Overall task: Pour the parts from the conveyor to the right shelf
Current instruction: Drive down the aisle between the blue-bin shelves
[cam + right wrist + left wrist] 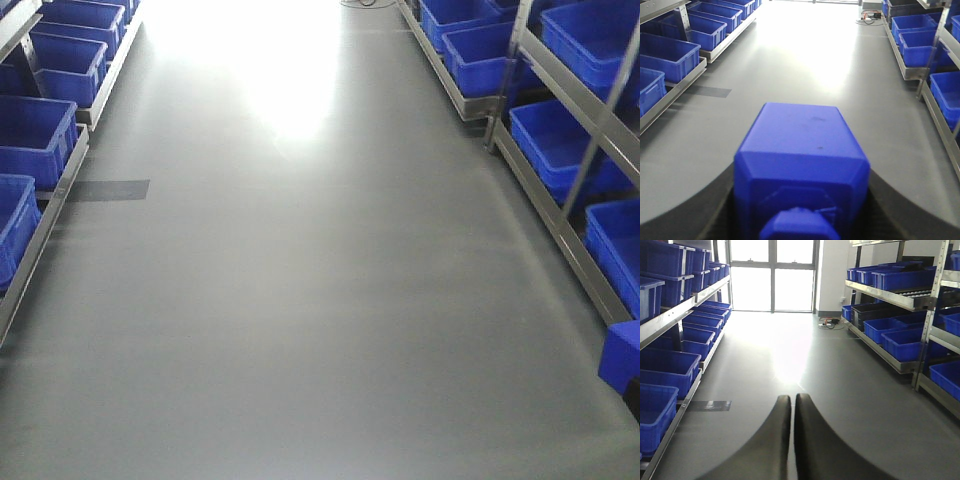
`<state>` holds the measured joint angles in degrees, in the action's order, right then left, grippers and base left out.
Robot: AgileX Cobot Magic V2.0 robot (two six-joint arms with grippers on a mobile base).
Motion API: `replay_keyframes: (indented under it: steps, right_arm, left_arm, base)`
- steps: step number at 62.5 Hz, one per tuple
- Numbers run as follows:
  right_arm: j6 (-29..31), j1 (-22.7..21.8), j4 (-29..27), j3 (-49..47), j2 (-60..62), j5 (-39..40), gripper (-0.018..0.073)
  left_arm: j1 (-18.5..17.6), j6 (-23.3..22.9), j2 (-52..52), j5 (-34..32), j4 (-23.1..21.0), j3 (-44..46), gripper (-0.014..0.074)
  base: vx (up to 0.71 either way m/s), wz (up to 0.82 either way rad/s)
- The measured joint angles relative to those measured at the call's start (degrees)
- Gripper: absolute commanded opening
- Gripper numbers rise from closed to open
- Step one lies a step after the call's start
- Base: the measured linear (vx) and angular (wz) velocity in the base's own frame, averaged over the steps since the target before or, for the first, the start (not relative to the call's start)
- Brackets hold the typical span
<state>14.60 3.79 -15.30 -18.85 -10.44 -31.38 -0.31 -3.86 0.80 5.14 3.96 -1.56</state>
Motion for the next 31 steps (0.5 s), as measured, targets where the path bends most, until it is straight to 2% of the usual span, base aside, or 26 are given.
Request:
replay_keyframes:
  steps: [31]
  right_arm:
    - [0.0,0.0,0.0,0.0,0.0,0.0,-0.0006]
  left_arm:
    - [0.0,0.0,0.0,0.0,0.0,0.0,-0.0006]
  base:
    - [0.70,0.03]
